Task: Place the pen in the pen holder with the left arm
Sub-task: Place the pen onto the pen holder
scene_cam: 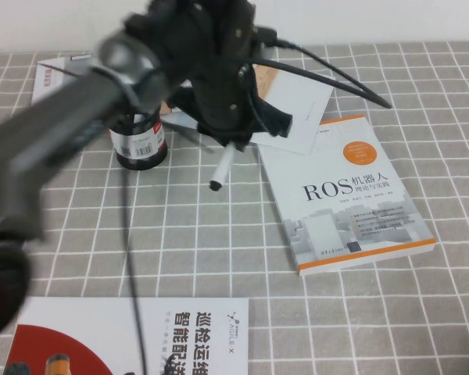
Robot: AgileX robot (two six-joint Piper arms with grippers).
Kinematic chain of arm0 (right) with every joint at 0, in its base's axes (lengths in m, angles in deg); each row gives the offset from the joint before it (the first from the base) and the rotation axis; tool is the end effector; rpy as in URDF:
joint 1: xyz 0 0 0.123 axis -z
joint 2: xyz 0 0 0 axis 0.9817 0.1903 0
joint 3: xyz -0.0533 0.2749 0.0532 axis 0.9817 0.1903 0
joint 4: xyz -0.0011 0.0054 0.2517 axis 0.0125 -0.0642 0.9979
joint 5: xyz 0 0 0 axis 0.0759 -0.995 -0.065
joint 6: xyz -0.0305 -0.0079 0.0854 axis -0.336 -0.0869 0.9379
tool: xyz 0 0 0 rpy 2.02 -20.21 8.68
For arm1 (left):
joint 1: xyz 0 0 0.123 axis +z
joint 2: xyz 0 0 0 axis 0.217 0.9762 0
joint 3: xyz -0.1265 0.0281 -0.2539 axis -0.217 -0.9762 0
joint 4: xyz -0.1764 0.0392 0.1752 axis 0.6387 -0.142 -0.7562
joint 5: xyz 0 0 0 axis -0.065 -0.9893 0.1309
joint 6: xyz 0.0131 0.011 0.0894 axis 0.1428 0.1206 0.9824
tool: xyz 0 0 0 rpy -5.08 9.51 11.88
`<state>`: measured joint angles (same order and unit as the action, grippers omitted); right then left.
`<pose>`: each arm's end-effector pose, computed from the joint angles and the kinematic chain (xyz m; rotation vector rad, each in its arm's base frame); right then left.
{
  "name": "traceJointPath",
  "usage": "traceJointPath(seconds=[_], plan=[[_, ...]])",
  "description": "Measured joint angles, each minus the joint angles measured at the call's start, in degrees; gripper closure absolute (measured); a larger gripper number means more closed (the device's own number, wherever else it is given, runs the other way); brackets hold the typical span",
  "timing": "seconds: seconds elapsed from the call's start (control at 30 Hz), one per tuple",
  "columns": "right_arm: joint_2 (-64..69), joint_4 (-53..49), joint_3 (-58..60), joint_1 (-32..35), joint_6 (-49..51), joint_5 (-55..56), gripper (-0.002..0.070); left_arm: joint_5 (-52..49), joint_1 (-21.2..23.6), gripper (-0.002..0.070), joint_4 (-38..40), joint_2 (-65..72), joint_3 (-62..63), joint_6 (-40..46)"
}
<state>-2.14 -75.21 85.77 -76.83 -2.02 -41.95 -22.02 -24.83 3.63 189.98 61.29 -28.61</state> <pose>0.0539 0.0027 0.1699 0.1820 1.8913 0.1534 0.3692 -0.2671 0.2986 0.6281 2.6603 -0.0507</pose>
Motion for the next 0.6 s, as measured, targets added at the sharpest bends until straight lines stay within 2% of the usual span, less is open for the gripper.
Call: traceJointPath(seconds=[0.37,0.6], plan=[[0.0,0.0,0.0,0.0,0.0,0.0,0.0691,27.96,-0.35,0.0559,-2.88,-30.51,-37.79,-1.47],[0.0,0.0,0.0,0.0,0.0,0.0,0.0691,44.98,-0.35,0.0559,-6.66,-40.31,-51.6,-1.6]])
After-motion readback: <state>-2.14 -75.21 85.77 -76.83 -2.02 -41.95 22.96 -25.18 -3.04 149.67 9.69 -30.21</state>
